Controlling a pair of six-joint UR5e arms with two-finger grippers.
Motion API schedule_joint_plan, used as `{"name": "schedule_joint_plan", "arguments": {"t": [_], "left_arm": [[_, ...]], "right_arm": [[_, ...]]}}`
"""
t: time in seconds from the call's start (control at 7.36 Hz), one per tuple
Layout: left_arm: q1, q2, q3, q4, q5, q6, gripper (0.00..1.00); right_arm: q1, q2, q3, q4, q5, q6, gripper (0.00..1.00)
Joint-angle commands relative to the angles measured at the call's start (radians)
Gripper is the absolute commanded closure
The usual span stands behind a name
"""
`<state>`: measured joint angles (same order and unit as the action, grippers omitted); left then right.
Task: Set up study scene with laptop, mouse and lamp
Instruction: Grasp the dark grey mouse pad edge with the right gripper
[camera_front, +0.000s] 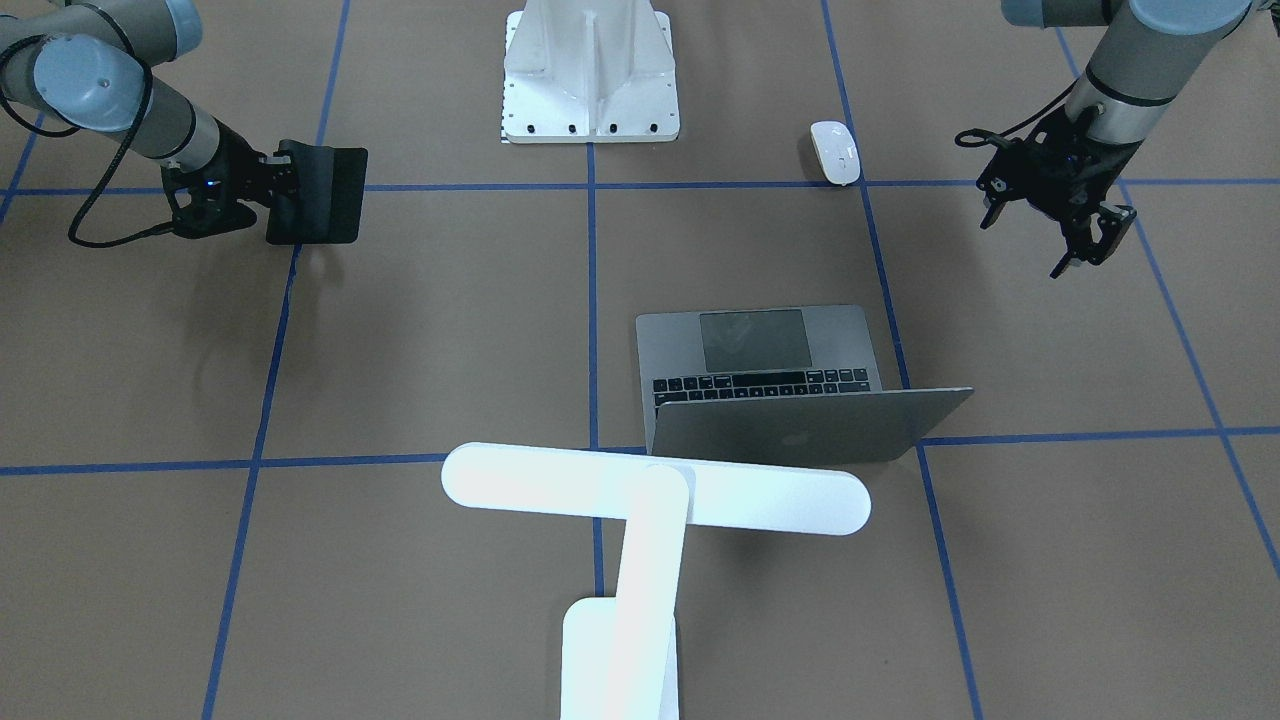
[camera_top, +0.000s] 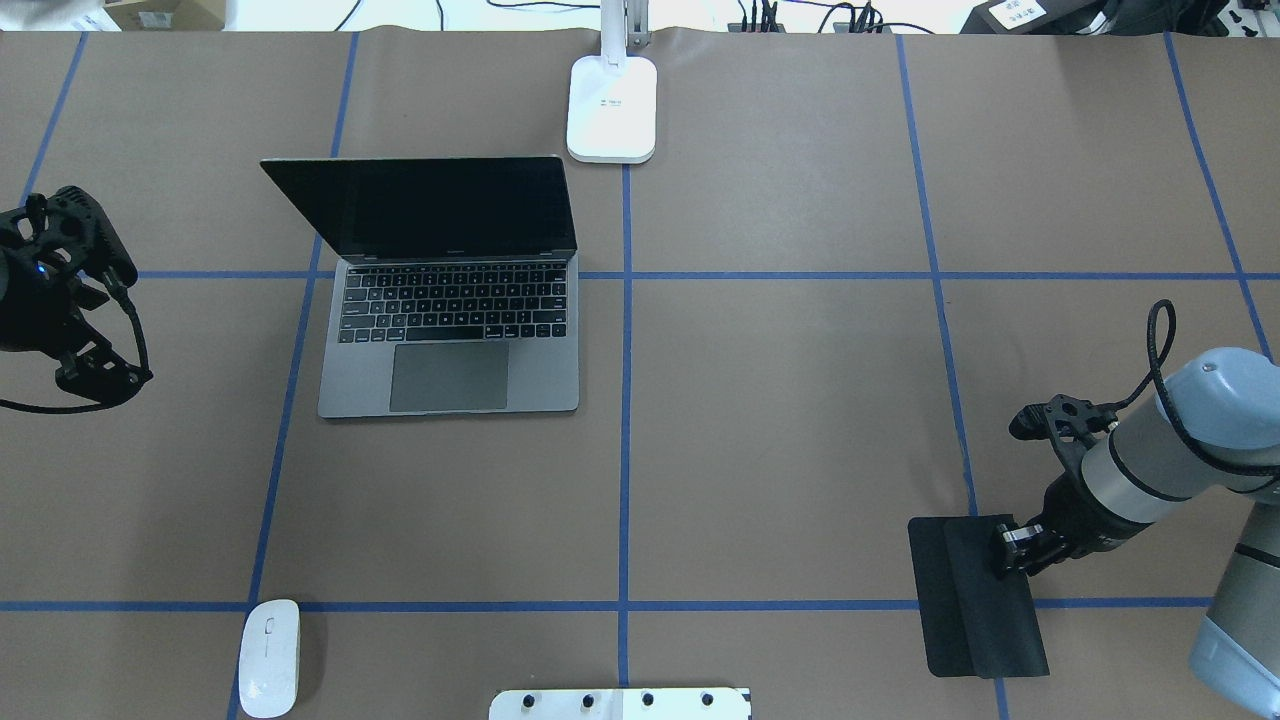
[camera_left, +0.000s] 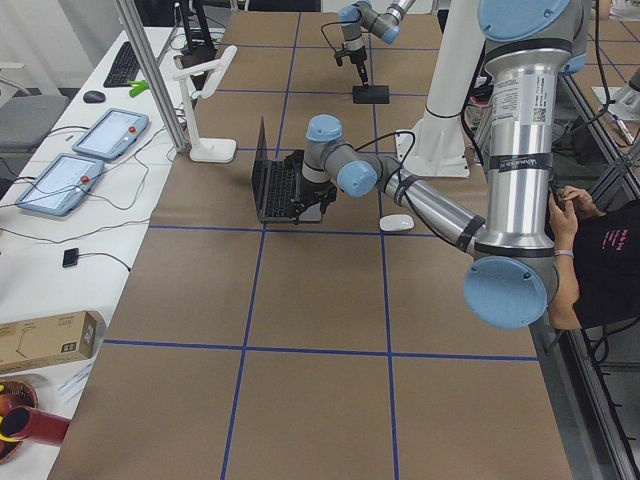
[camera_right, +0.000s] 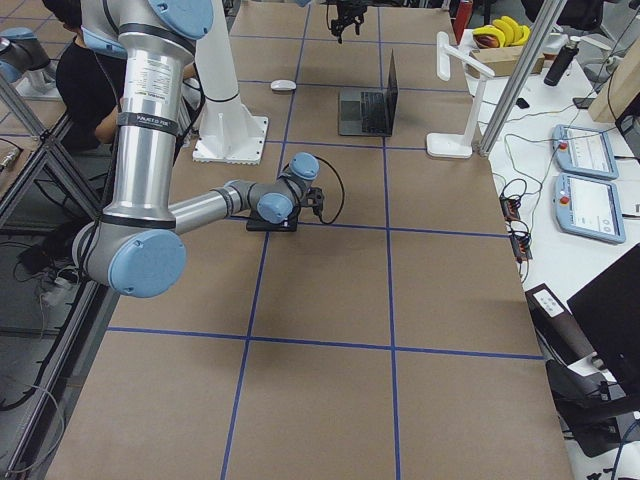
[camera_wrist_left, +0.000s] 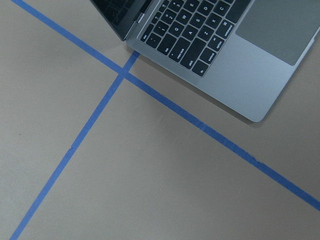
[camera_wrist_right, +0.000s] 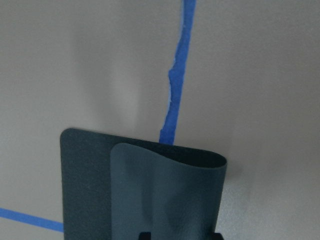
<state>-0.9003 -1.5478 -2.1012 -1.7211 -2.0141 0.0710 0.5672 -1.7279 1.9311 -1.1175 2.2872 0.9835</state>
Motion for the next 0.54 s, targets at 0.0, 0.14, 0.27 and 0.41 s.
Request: {"name": "schedule_joint_plan", "arguments": {"t": [0.0, 0.14, 0.27, 0.41], "left_arm": [[0.0, 0.002, 0.001, 0.0, 0.0, 0.001, 0.0], [0.0, 0.0, 0.001, 0.0, 0.0, 0.0, 0.0], [0.0, 0.0, 0.001, 0.0, 0.0, 0.0, 0.0], [0.0, 0.0, 0.001, 0.0, 0.0, 0.001, 0.0]], "right_arm": [[-0.003, 0.001, -0.004, -0.001, 0.0, 0.0, 0.56], [-0.003, 0.001, -0.006, -0.001, 0.0, 0.0, 0.57], [-0.003, 0.001, -0.009, -0.001, 0.0, 0.0, 0.56], [-0.001, 0.001, -0.011, -0.001, 0.0, -0.002, 0.56]]}}
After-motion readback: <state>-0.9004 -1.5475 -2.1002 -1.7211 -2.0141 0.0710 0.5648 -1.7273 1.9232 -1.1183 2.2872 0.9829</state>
